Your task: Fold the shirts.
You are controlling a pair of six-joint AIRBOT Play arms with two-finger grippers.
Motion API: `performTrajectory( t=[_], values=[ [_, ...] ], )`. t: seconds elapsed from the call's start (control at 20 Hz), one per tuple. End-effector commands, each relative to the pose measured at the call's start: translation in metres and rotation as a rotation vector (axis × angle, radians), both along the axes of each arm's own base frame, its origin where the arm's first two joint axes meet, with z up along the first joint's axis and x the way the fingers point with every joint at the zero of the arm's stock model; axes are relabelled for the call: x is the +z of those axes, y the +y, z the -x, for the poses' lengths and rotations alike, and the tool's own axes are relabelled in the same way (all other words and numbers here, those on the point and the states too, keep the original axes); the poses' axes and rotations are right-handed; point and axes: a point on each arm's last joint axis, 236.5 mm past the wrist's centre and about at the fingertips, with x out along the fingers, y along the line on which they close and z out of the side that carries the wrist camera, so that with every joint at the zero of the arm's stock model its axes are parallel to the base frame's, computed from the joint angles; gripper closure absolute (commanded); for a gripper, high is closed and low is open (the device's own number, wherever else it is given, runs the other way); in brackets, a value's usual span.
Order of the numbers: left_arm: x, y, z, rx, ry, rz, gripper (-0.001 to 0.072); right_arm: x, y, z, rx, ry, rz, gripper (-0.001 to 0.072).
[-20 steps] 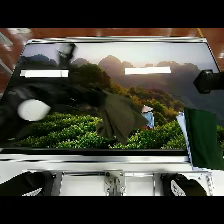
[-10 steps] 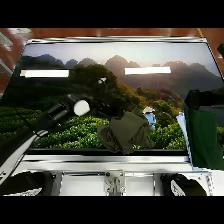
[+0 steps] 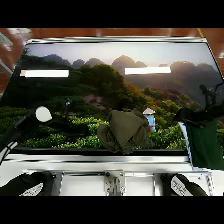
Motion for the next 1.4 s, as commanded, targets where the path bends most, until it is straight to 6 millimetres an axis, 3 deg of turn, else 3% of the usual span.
performTrajectory(
  t=[0.0,0.25,0.45,0.5,0.65,0.7,0.95,1.1,1.2,1.35],
  values=[
    [-0.039,-0.028,0.023,0.202,0.094,0.206,0.0004,-0.040,0.021,0.026,-0.007,0.081,-0.130,0.0033],
    [-0.073,-0.046,0.006,0.293,0.123,0.195,0.0006,-0.048,0.027,0.039,-0.001,0.124,-0.150,0.0032],
    [-0.073,-0.068,-0.026,0.276,0.104,0.237,0.0021,-0.047,0.029,0.043,0.002,0.141,-0.162,0.0032],
    [-0.073,-0.073,-0.032,0.271,0.103,0.239,0.0100,-0.047,0.029,0.043,0.002,0.142,-0.160,0.0033],
    [-0.072,-0.086,-0.039,0.240,0.133,0.260,0.0617,-0.049,0.030,0.045,-0.006,0.149,-0.164,0.0032],
    [-0.067,-0.088,-0.038,0.205,0.122,0.273,0.0664,-0.052,0.032,0.049,-0.009,0.163,-0.175,0.0031],
    [-0.049,-0.087,-0.029,0.117,0.120,0.302,0.0672,-0.090,0.064,0.072,-0.047,0.202,-0.266,0.0030],
    [-0.042,-0.085,-0.029,0.101,0.093,0.301,0.0672,-0.104,0.093,0.067,-0.020,0.172,-0.256,0.0030],
    [-0.039,-0.085,-0.030,0.100,0.085,0.305,0.0672,-0.113,0.103,0.062,0.010,0.151,-0.204,0.0031],
    [-0.034,-0.086,-0.032,0.102,0.066,0.310,0.0672,-0.127,0.126,0.071,0.032,0.232,-0.222,0.0031]
  ],
)
